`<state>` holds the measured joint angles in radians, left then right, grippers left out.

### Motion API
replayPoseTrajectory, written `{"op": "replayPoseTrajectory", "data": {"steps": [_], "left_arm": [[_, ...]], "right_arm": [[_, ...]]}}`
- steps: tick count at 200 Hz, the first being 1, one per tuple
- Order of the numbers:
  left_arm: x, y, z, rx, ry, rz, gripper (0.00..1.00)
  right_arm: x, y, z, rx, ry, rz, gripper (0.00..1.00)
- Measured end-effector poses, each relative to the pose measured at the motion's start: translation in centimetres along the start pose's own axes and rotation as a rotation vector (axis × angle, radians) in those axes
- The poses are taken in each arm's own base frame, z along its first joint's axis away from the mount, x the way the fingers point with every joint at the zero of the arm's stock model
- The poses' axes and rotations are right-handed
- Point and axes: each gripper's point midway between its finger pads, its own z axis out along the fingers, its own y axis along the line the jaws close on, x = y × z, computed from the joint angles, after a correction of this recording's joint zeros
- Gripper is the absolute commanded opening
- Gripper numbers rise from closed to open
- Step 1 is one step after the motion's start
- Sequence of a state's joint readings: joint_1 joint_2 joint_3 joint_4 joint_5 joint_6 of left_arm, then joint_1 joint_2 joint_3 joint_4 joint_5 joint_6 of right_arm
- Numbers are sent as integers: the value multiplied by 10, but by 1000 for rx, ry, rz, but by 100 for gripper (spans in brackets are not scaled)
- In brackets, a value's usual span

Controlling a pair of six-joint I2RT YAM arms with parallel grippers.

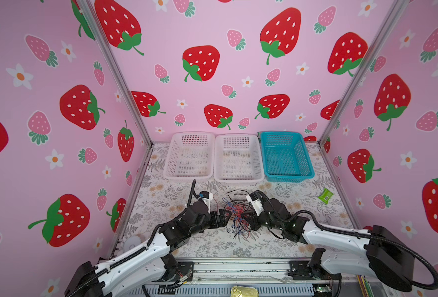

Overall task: Untangle and sort cables by color
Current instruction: Untie the cable.

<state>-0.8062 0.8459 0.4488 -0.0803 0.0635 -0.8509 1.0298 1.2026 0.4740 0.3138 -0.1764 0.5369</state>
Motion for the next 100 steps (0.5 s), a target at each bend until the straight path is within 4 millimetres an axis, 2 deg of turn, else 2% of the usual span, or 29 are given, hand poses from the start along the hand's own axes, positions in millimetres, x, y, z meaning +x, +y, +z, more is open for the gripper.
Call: {"op": "replayPoseTrajectory", "data": {"steps": [24,47,60,77,100], "left_arm": [[0,-4,1,27,-6,8,86],[6,-3,5,33,11,9,74],[9,-3,8,34,23,13,69],[13,-4,11,39,37,22,66],[16,-4,14,38,47,28,55]], "right_arm": [[-8,5,-3,-15,-17,-20,0],[-13,7,-4,-16,-23,-25,0],[-13,7,-4,-13,-19,-27,0],[-11,6,-4,-9,-11,-29,0],[-9,6,-4,-7,0,-27,0]]}}
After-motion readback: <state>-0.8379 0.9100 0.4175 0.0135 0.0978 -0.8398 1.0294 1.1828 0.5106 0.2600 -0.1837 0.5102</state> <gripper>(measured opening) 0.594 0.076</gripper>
